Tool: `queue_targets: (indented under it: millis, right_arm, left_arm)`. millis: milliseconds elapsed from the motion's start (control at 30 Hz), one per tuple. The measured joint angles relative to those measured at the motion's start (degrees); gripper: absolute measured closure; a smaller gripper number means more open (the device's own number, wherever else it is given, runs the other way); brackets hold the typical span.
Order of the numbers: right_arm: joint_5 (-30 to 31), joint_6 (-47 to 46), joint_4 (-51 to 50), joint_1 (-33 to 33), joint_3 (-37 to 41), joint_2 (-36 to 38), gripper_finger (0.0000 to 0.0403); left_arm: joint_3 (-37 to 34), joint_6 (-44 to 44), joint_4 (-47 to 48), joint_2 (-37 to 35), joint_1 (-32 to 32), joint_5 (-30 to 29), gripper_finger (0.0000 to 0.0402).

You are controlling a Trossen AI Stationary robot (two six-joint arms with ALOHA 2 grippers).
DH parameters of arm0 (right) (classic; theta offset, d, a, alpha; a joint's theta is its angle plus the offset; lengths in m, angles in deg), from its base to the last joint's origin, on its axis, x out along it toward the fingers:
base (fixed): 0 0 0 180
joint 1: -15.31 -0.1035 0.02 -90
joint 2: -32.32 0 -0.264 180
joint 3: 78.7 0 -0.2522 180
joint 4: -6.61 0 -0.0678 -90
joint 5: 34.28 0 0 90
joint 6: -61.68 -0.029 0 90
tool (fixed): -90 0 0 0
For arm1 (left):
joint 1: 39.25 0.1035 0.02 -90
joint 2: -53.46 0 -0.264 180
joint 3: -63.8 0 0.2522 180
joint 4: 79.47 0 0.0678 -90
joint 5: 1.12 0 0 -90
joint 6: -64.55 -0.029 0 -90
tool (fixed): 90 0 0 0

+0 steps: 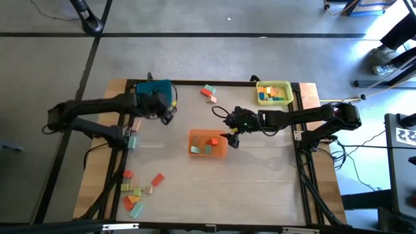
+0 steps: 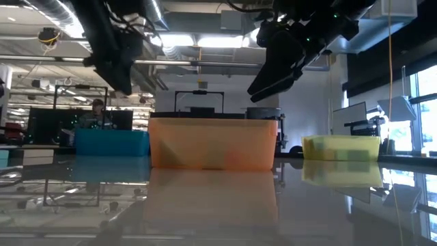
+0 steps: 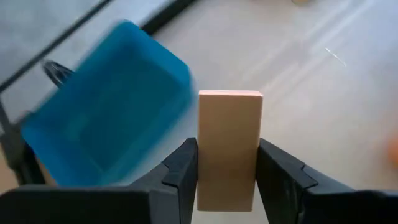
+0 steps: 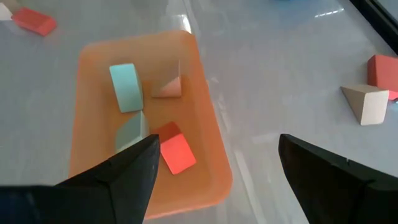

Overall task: Sort blocks by size
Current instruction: Put the brown rectangular block into the blue bin

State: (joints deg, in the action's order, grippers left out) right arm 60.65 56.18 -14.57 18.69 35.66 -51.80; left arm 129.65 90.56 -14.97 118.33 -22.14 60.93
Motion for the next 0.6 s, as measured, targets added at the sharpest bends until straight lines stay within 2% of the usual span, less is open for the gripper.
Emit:
queue_targets:
  millis: [300,600]
  right_arm:
    - [0.00,0.01,1.43,0.02,0.00,0.00,0.0077]
    - [0.00,-0.02,1.44,0.02,0.00,0.00,0.0077]
  left_arm:
    - [-0.81,-15.88,-12.36,3.81,17.25,-0.01,0.0275]
    - [-2.29,-22.10,-19.22,11.90,27.13,0.51,0.0274]
